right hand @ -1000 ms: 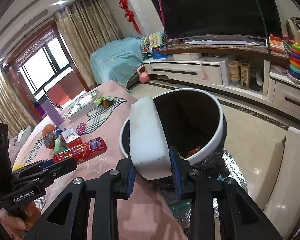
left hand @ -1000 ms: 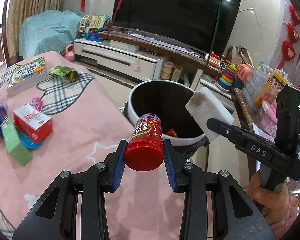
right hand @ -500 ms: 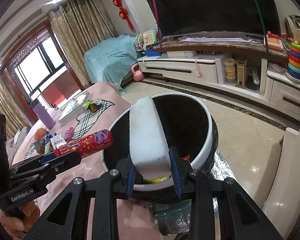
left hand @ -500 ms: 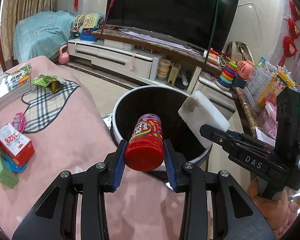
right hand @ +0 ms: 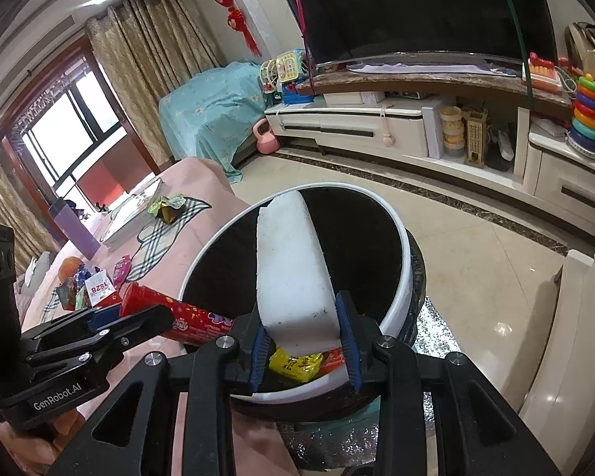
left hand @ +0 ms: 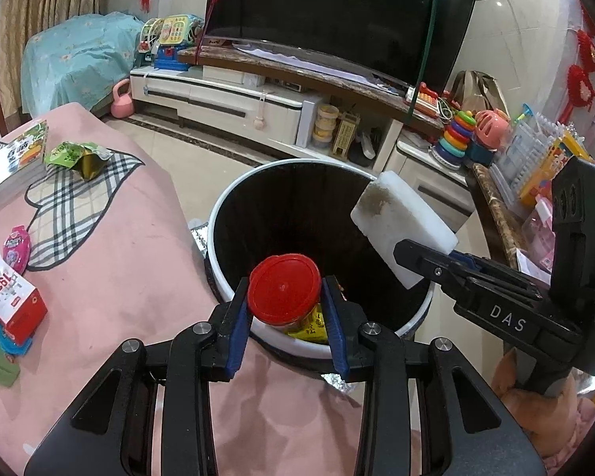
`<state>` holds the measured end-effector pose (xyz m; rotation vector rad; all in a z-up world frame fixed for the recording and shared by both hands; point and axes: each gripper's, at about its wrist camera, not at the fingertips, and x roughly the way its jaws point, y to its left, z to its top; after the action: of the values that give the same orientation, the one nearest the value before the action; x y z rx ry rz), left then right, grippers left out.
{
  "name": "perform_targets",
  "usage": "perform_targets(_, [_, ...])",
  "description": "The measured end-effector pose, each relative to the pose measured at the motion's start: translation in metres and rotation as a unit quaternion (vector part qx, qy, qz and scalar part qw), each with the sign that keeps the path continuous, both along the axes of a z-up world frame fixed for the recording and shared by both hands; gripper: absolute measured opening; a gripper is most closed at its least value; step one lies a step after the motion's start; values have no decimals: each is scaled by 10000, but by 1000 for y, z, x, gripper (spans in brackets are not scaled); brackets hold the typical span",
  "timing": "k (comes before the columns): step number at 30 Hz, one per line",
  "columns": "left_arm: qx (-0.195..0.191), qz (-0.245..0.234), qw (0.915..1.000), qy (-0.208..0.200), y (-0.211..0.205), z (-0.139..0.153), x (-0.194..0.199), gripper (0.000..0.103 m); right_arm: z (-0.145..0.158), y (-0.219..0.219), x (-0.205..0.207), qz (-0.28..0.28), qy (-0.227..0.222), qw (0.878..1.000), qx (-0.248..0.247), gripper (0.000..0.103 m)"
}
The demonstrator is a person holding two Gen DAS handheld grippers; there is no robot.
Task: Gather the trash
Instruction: 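Open both grippers to drop the tube and foam block into the bin, then move both open grippers back from the bin over the bed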
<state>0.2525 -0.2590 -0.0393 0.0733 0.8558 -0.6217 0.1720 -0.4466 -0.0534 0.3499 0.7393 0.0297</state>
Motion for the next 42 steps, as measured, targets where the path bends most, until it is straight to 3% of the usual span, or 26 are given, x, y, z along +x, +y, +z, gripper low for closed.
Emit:
perform_targets(3, [-18,40,10000,-9,2,0,-1,37,-1,-2,2,-20,9,10000,46,39])
perform_targets(4, [-22,58,10000,-3,3,0,-1,41,-1,-2,1,-21,10,10000,60,40])
perform_targets(5, [-28,95,10000,3,5,0,-1,51,-1,-2,1,-29,7,10000,75,43])
perform_targets(6, [-61,152,9999,-16,9,1,-2,54,-1,-3,0,-31,-15,9999,117,51])
perform_targets(7, [-88,182,9998,-34,12,2,-3,54,0,-4,-1,-38,-36,9999,156,58])
perform_targets(18, [-104,586,9982,15,57,-3,-18,55,7,8,-12,9,-157,9996,231,59])
perform_targets(28, [-68,1241,9922,0,124,-10,-42,56,14,53,-24,408,-332,9981,319,79])
perform_targets(42, [-162,2077,9780,140,206,-24,-58,58,1,118,-27,1022,-166,9937,430,82])
